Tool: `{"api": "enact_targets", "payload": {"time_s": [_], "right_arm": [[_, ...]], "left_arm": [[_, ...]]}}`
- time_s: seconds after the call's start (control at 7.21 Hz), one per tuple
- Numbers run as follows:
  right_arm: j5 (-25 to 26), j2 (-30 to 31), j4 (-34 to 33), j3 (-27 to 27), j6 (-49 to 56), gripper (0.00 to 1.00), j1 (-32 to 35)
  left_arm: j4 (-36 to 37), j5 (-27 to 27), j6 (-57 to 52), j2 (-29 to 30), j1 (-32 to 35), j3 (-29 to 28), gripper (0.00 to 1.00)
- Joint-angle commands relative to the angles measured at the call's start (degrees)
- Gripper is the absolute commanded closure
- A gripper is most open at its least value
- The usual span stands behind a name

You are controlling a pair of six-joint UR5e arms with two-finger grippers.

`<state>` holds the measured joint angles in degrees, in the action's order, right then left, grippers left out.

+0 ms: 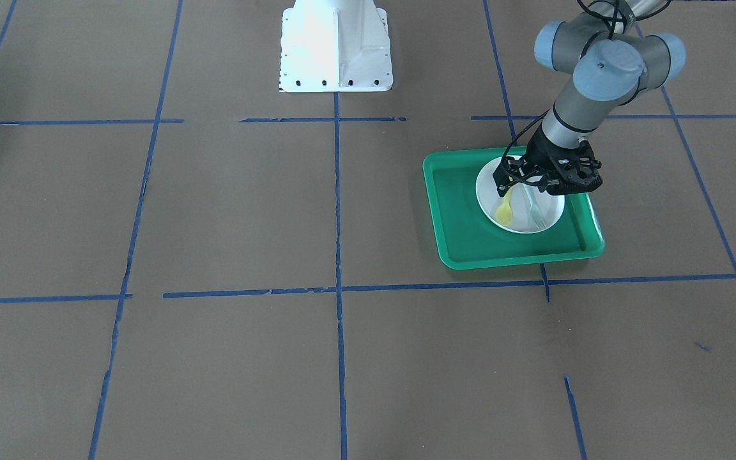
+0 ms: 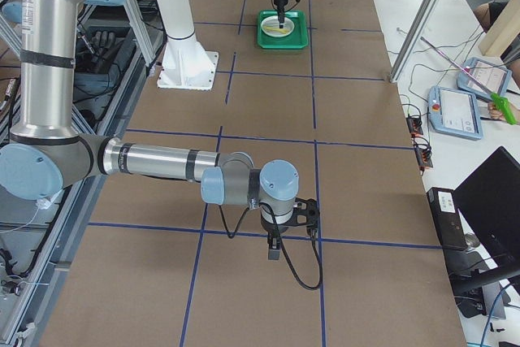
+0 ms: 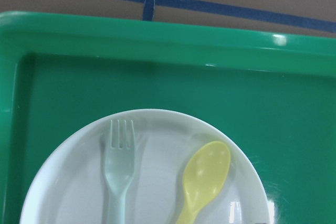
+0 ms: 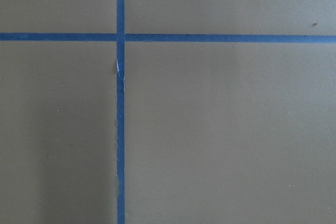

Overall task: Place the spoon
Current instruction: 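Close the left gripper on the yellow spoon's handle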

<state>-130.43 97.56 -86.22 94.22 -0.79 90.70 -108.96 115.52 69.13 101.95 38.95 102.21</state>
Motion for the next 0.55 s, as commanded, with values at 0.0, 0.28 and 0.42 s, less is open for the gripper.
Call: {"api": "enact_targets", "payload": {"time_s": [0.0, 0.28, 0.42], "right_arm": [[0.0, 0.0, 0.0, 0.0, 0.0, 0.00, 0.0], [0.0, 0.0, 0.0, 0.0, 0.0, 0.00, 0.0], [0.0, 0.0, 0.0, 0.0, 0.0, 0.00, 0.0]], "left_arm": [[-0.3, -1.0, -0.3, 0.4, -1.1, -1.0, 0.19], [-0.3, -1.0, -0.6, 0.4, -1.2, -1.1, 0.26], [-0.4, -1.0, -0.6, 0.4, -1.2, -1.1, 0.27]]}}
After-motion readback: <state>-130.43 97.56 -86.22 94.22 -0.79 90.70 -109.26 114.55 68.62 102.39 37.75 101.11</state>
